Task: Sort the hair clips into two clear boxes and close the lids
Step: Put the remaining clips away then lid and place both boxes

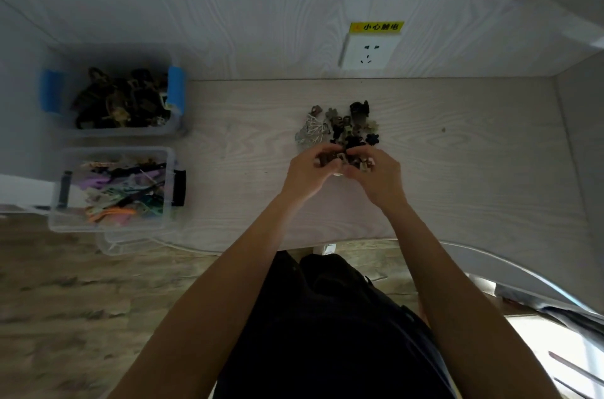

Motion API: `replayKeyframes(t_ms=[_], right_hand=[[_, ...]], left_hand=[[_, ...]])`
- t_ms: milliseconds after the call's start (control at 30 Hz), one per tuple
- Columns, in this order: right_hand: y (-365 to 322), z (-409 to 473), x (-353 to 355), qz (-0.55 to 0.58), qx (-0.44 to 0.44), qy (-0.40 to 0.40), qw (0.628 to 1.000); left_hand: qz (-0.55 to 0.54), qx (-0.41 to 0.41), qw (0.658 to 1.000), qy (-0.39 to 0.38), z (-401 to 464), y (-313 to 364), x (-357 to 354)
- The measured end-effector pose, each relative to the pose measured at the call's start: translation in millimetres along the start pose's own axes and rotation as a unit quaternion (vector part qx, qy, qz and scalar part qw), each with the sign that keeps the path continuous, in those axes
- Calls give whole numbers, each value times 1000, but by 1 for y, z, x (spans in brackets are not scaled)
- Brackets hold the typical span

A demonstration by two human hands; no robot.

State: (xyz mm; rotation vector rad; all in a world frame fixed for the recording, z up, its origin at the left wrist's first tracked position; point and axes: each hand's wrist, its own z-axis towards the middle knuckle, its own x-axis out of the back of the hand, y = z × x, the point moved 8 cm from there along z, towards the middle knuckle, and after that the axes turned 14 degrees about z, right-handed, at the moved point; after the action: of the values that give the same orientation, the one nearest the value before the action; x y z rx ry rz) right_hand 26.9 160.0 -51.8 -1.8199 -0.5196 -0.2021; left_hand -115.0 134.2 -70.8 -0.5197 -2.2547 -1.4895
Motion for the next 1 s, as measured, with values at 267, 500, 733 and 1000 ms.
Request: replayKeyframes(t_ms=[267,500,733,1000], right_hand=[[-54,-17,-10,-4,61,27,998],[-176,9,-116,31,189,-66,979],[-243,31,-235,50,218,-189,956],[-241,29,-299,-218,287,-326,874]], left_hand=[[-56,-28,997,35,-18,7,44],[-89,-31,969,228,-38,-10,200],[-31,25,959,279,-41,-69,310],[271,73,924,259,-43,-129,347]])
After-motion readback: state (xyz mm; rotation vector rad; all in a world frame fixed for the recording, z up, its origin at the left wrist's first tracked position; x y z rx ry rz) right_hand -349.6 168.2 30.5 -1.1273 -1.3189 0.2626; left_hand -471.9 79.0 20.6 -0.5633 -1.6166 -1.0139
